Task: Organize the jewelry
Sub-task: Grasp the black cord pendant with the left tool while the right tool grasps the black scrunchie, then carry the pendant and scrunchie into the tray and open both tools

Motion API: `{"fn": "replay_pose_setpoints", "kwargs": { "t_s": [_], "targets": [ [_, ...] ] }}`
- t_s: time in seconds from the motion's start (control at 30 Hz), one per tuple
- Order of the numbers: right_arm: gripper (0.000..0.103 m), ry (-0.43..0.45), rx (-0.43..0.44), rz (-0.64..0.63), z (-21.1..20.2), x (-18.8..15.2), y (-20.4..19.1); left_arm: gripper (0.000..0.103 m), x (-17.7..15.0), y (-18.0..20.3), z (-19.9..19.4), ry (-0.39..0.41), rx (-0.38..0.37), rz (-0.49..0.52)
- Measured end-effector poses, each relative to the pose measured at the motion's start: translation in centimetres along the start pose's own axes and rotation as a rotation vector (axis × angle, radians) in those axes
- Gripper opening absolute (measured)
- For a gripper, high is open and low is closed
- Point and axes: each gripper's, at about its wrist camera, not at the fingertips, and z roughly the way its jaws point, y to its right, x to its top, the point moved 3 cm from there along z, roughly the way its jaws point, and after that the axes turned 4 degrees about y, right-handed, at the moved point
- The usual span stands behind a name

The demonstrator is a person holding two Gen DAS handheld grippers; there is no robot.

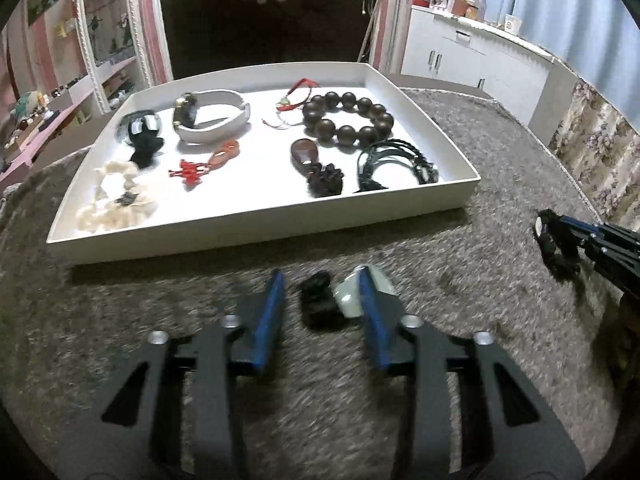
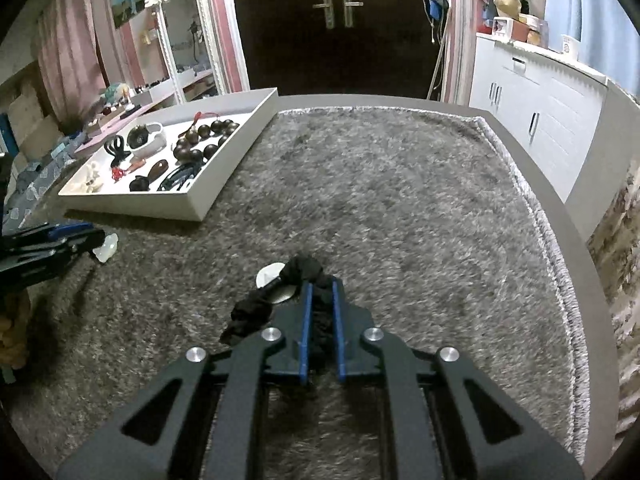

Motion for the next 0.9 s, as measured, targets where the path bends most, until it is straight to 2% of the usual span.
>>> {"fn": "replay_pose_setpoints", "kwargs": {
  "t_s": [0.1,0.3,0.47,0.57,0.63,0.8,0.9],
  "targets": [
    [0.009,-0.008,-0.003,-0.021,0.2,0.0,-0.4,0.014,0.1,0.1,0.3,0.012,0.011,-0.008],
    [0.009,0.023,0.008,-0.009,-0.2,0.2,-0.3,0.011,-0.1,-0.3,-0.2,0.029,-0.007,-0.032],
    [0.009,0.070,0.027,0.007,-1.9,0.9,-1.0,0.011,0.6,-0.5,-2.9,0.079,0.002,0.002],
    [0.009,0.107,0.046,-0.017,-3.3,2.6,-2.5,0.011,1.5,-1.3,-4.4,0.093,0.041,0.014],
    [0.009,0.139,0.065,-0.040,-4.5,4.3,-3.9,0.011,2.5,-2.3,-5.3,0.109,0.042,-0.006],
    [0.009,0.217,0.101,-0.098,-6.5,8.8,-7.5,0.011,5.2,-4.8,-7.5,0.184,0.070,-0.014],
    [0.009,0.254,0.123,-0.103,-6.6,11.0,-9.6,0.011,6.9,-7.2,-7.7,0.196,0.053,-0.027]
  ]
}}
